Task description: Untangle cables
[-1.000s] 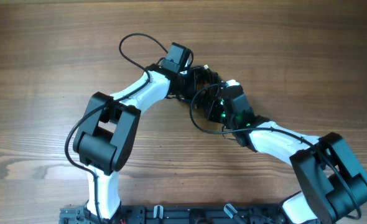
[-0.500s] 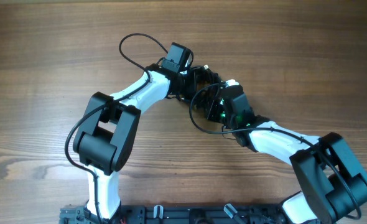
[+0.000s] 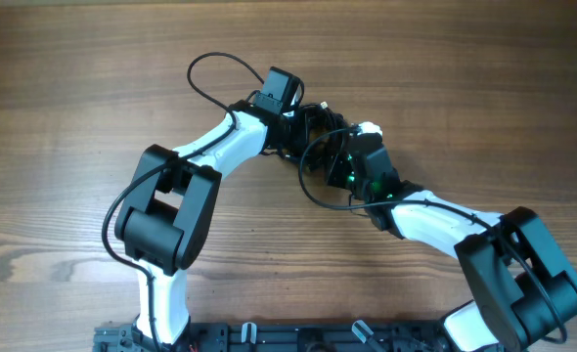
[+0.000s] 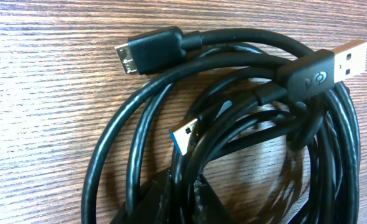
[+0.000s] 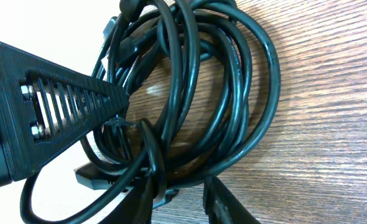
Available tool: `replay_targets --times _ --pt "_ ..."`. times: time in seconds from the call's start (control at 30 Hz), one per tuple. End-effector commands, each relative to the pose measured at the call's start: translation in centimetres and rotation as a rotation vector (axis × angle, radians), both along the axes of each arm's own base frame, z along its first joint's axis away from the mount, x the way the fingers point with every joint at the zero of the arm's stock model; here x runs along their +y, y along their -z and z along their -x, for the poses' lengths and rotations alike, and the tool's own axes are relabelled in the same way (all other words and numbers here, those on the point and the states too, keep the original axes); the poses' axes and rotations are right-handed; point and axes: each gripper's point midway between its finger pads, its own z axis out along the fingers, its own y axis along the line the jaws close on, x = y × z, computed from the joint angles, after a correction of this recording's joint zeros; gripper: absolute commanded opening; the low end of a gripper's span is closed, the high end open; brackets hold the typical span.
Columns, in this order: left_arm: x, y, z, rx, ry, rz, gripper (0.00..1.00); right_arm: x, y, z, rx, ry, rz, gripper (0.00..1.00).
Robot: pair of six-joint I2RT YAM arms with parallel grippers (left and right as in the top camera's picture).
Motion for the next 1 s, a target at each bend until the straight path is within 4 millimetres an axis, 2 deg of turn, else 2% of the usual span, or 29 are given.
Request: replay_targets --times 0.0,0.2,0.37,0.97 --pt "-0.1 2.3 1.4 0.063 0.022 -0.019 0.13 -0.1 0.7 0.0 -0.001 0.014 0.031 0.24" --pt "-0.1 2.3 1.4 0.063 0.021 -0.019 0.13 0.4 1.1 0.4 0.009 -0.002 0.036 0.21" --pt "-0.1 2.3 1.4 0.063 0.022 -0.019 0.13 1.6 1.5 1.8 0.074 -0.047 -0.017 0.22" --pt "-0.1 2.3 1.4 0.063 0.021 -0.019 0.13 -0.5 1.0 -0.5 -0.025 0.088 0.055 0.17"
